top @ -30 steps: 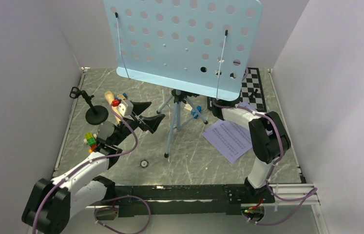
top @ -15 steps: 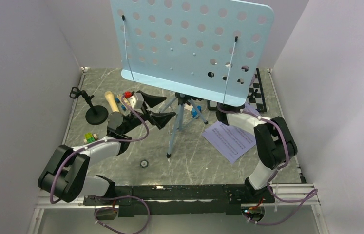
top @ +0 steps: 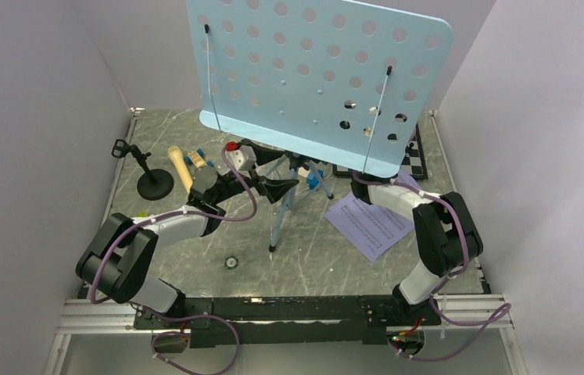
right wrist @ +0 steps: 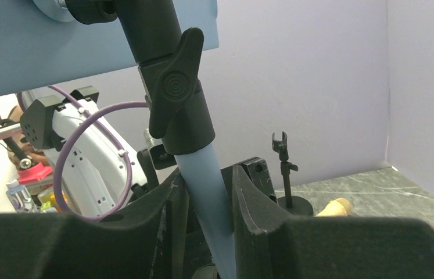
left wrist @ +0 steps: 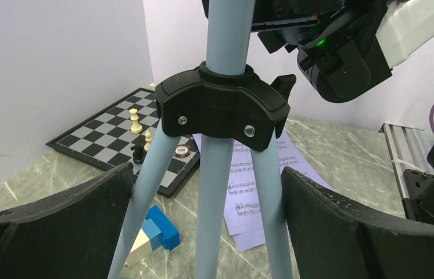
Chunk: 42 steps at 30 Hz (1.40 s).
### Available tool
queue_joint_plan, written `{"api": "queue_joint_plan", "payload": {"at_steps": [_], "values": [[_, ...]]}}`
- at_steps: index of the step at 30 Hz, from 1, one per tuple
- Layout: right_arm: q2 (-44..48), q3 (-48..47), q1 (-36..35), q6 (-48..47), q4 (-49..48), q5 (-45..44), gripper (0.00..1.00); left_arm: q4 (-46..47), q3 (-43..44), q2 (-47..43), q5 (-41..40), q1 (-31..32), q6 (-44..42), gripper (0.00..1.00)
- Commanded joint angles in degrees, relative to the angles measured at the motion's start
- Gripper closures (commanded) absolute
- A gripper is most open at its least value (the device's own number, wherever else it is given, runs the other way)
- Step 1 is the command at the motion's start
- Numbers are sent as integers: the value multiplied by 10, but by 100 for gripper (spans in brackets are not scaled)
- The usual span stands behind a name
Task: Pack up the instrument practice props
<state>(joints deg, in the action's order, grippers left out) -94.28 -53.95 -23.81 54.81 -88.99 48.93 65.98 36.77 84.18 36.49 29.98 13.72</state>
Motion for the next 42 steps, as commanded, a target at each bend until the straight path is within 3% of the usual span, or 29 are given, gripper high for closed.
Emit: {"api": "queue_joint_plan", "payload": {"at_steps": [1,13,17,22,26,32,40,42], "values": [[-12,38,22,38,34,48,100,-8,29,18,17,-1,-50,1],[-26,21,17,57,29,57,100,36,59,109,62,-20,-19,3],[-37,7,17,68,19,57,100,37,66,127,78,-20,-10,21],[-49,-8,17,82,8,56,100,36,78,148,95,-20,2,53],[-53,-18,17,85,8,56,100,41,74,149,92,-20,6,65],[-64,-34,14,92,-3,52,100,23,68,123,81,-19,-6,100],[-54,-65,-2,79,20,43,100,4,46,52,24,-19,-17,99],[-51,-69,-4,79,21,42,100,-8,44,37,20,-19,-20,71]]}}
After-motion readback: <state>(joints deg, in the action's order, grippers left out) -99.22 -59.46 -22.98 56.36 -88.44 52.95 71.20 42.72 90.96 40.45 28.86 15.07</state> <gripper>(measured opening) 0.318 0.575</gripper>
